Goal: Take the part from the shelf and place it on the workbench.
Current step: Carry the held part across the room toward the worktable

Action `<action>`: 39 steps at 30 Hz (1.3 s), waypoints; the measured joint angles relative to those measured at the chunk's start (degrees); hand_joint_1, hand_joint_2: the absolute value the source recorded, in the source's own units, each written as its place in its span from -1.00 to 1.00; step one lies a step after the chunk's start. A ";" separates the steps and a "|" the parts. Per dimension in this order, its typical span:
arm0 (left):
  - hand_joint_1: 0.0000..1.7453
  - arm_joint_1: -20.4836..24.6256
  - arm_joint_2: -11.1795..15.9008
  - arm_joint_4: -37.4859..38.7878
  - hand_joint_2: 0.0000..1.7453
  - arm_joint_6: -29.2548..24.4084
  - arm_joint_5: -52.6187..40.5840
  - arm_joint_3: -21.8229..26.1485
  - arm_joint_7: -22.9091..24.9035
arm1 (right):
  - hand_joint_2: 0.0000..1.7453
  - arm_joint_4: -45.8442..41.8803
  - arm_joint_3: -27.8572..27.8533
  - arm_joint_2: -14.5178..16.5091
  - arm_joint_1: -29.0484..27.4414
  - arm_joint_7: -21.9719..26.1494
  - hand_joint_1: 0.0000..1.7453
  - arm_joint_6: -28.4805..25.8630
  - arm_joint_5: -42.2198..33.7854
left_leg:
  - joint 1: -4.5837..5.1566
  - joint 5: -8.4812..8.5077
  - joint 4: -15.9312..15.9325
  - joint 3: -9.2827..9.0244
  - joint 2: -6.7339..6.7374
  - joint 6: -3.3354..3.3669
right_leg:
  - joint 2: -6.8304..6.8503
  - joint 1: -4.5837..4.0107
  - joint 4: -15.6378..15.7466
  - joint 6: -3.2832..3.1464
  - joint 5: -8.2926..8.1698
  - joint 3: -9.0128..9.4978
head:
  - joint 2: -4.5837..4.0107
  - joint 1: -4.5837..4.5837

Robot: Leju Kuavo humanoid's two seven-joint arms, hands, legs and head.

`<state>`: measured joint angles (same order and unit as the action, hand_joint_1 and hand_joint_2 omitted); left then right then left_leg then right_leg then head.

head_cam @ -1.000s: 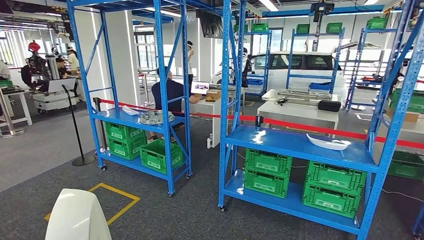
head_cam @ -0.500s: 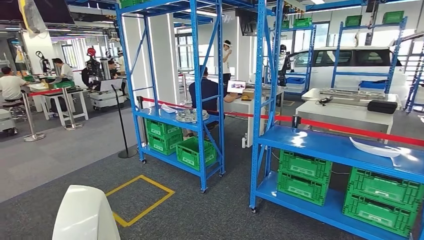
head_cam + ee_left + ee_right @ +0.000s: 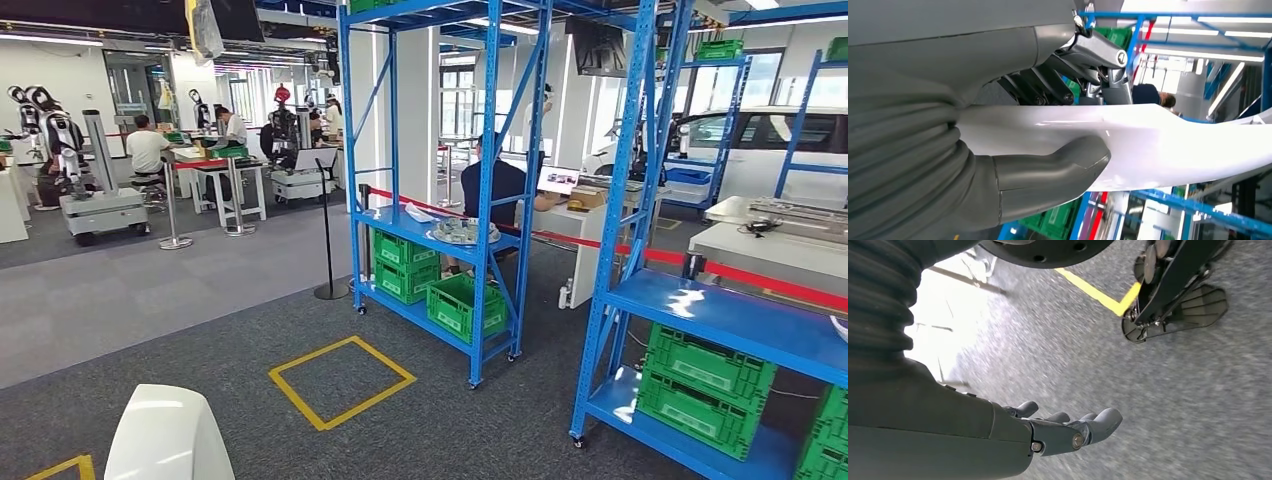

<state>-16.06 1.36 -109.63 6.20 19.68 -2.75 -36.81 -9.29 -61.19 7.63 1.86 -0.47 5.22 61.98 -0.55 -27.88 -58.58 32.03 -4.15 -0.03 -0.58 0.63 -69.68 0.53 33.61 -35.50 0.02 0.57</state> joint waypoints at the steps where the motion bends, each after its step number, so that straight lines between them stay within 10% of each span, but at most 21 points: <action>1: 1.00 0.00 -0.08 -0.31 1.00 -0.16 -0.11 0.00 0.09 | 1.00 0.00 0.03 -0.04 0.06 0.55 -1.00 0.04 -0.03 | -0.03 -0.04 -0.18 0.06 -0.75 -0.13 | -1.35 0.07 3.91 -0.23 -1.78 1.72 | 0.00 0.00; 4: 1.00 0.54 -0.14 -0.78 1.00 -0.30 0.24 0.00 1.29 | 1.00 0.00 0.42 -0.15 0.36 0.83 -1.00 0.30 0.53 | -0.03 -0.04 -0.49 0.63 -2.77 -1.13 | -3.94 -0.03 9.99 -0.70 -3.48 4.22 | 0.00 -0.05; 6: 1.00 0.66 -0.14 -0.67 1.00 -0.28 0.67 0.00 1.79 | 1.00 0.00 0.74 -0.14 0.65 0.58 -1.00 0.36 0.67 | -0.20 0.22 -0.26 1.06 -3.84 -1.98 | -2.57 -0.12 10.36 -1.28 -3.75 4.31 | 0.00 -0.08; 10: 1.00 1.16 -0.12 -0.28 1.00 -0.11 0.80 -0.01 1.61 | 1.00 0.00 0.83 -0.09 0.53 -0.49 -1.00 0.08 -0.41 | -0.06 -4.21 -7.52 4.74 1.96 -2.75 | 0.60 0.00 11.17 -2.71 -4.23 4.58 | 0.00 -0.28; 13: 1.00 1.37 -0.13 0.27 1.00 0.11 0.80 -0.03 1.58 | 1.00 0.00 0.80 -0.10 0.21 -2.31 -1.00 -0.12 -0.78 | -0.15 -7.20 -15.60 8.52 3.73 -3.13 | 3.18 -0.23 11.10 -2.90 -4.08 4.56 | 0.00 -0.33; 18: 1.00 1.73 -0.16 0.62 1.00 -0.05 0.64 -0.04 1.61 | 1.00 0.00 0.74 -0.10 0.35 -4.11 -1.00 0.01 -0.89 | 0.26 -0.40 -1.20 0.53 7.60 -2.15 | 6.52 -0.50 11.01 -2.14 -3.40 5.34 | 0.00 -0.30; 21: 1.00 1.76 -0.22 0.63 1.00 -0.72 0.67 -0.01 1.40 | 1.00 0.00 0.45 -0.10 0.47 -3.98 -1.00 0.01 -1.56 | 0.54 0.02 0.17 0.22 6.83 -1.21 | 8.09 -0.56 11.22 -1.20 -3.16 5.90 | 0.00 -0.25; 24: 1.00 1.78 -0.35 0.52 1.00 -0.86 0.70 0.05 1.34 | 1.00 0.00 0.20 -0.10 0.47 -3.87 -1.00 -0.01 -1.75 | 0.03 0.74 0.86 0.00 4.78 -0.29 | 4.63 -0.28 7.95 -0.21 -0.72 4.88 | 0.00 -0.14; 28: 1.00 1.90 -0.63 0.63 1.00 -0.85 1.54 0.08 1.97 | 1.00 0.00 0.09 -0.11 0.14 -3.89 -1.00 0.00 -1.51 | -0.03 1.06 0.66 0.37 1.91 0.12 | 0.76 -0.05 -4.98 0.22 4.27 -1.69 | 0.00 0.00; 33: 1.00 2.08 -0.75 1.18 1.00 -0.37 2.60 0.10 2.81 | 1.00 0.00 0.10 -0.11 0.16 -1.46 -1.00 0.25 -0.64 | -0.01 0.79 -0.41 0.90 -2.02 -0.74 | -2.94 0.26 8.23 -0.11 -3.77 3.30 | 0.00 0.00; 36: 1.00 2.21 -0.85 1.37 1.00 -0.22 2.48 0.12 2.69 | 1.00 0.00 0.25 -0.10 0.47 0.20 -1.00 0.03 0.03 | -0.13 0.98 -0.22 1.65 -3.77 -2.00 | -2.69 -0.04 10.17 -0.94 -4.07 3.99 | 0.00 -0.06; 39: 1.00 2.12 -0.92 1.67 1.00 -0.19 2.58 0.27 2.50 | 1.00 0.00 0.33 -0.10 0.64 1.47 -1.00 -0.28 0.38 | -0.19 -0.67 -2.75 3.01 -0.40 -2.61 | -0.41 0.07 11.04 -2.30 -4.79 4.17 | 0.00 -0.19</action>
<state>-13.94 0.43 -107.96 6.01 22.26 -2.49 -34.32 -9.29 -60.86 7.52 2.49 1.00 4.94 62.35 -0.74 -28.55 -61.32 35.05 -4.55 -2.64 -0.99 0.69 -58.64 -1.77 28.83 -31.33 0.02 0.39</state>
